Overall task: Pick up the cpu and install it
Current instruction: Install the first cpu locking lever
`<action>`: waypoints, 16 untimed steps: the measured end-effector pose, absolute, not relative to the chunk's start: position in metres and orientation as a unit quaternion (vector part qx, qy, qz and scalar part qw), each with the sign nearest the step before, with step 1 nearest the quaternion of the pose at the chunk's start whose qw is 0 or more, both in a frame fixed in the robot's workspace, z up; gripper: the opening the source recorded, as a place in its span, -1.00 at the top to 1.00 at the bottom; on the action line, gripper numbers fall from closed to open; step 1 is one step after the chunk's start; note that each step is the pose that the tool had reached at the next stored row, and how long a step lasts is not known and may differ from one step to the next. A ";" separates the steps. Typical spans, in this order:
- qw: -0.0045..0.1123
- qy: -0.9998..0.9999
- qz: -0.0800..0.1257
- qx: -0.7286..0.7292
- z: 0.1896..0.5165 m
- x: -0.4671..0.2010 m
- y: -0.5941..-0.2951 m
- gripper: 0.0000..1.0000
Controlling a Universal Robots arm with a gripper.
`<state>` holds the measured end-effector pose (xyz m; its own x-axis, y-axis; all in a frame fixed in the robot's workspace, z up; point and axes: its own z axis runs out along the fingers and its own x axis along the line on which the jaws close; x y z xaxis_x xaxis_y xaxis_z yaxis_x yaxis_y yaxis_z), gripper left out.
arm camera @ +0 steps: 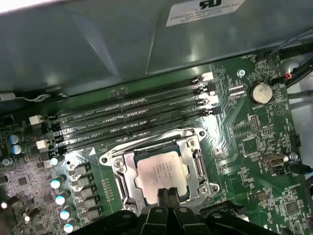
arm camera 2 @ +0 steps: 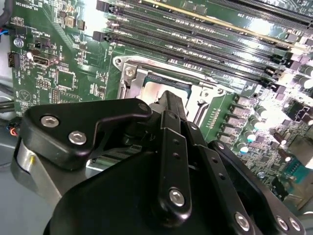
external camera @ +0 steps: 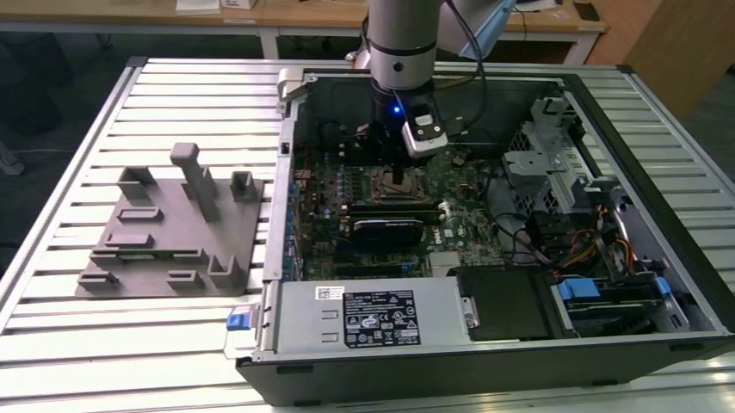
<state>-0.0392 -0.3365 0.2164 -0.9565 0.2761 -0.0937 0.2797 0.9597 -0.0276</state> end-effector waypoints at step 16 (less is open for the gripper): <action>0.045 0.989 -0.020 0.140 0.238 -0.039 -0.336 0.79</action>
